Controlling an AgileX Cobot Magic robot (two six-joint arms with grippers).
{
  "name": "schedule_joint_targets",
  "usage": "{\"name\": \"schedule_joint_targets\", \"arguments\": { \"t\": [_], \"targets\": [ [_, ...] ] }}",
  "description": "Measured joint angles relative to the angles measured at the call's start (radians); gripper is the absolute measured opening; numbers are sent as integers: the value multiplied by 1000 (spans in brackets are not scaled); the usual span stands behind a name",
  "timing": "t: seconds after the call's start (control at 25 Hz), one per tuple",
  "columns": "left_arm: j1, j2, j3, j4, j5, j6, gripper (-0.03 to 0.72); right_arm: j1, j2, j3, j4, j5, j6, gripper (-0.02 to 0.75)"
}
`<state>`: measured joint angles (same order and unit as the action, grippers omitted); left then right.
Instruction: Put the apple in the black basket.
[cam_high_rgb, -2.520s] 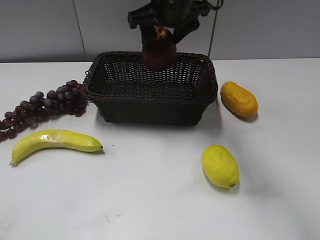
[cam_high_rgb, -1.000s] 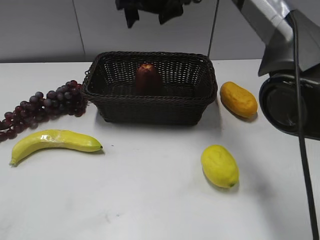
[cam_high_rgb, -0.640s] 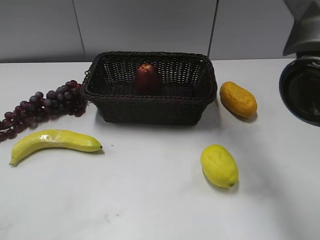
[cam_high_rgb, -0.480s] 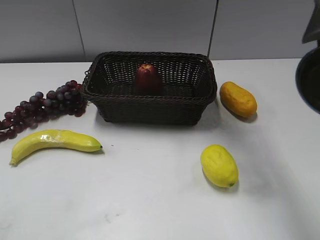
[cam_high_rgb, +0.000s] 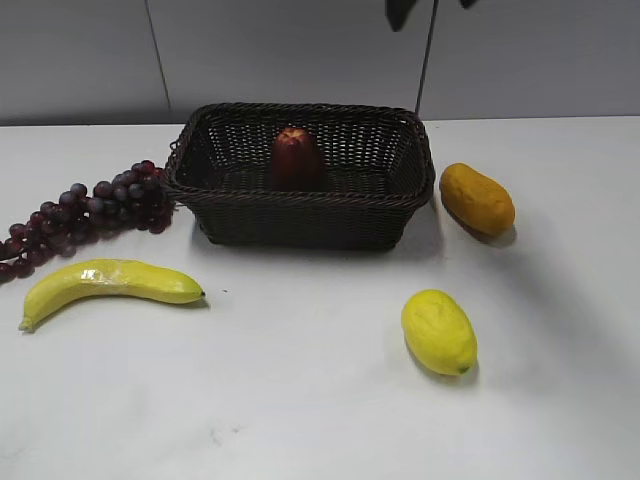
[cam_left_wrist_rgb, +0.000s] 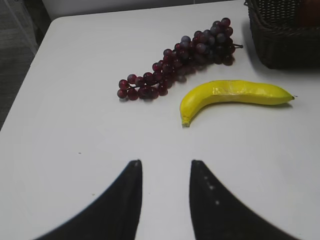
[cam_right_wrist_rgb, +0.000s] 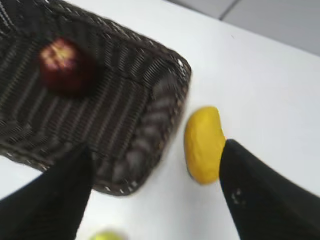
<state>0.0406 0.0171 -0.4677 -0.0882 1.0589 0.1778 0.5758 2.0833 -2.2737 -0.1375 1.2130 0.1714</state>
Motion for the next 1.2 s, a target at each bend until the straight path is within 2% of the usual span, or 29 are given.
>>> {"name": "schedule_joint_targets", "arguments": {
  "t": [0.12, 0.24, 0.36, 0.56, 0.88, 1.2],
  "targets": [
    [0, 0, 0, 0, 0, 0, 237, -58, -132, 229, -18, 0, -2, 595],
    [0, 0, 0, 1, 0, 0, 237, -172, -263, 445, 40, -9, -19, 595],
    [0, 0, 0, 1, 0, 0, 237, -282, -387, 654, 98, -74, -47, 595],
    [0, 0, 0, 1, 0, 0, 237, -389, -598, 986, 115, -189, -85, 594],
    [0, 0, 0, 1, 0, 0, 237, -406, -916, 1399, 121, -297, -101, 594],
    [0, 0, 0, 1, 0, 0, 237, -406, -1197, 1652, 125, -268, -103, 594]
  ]
}}
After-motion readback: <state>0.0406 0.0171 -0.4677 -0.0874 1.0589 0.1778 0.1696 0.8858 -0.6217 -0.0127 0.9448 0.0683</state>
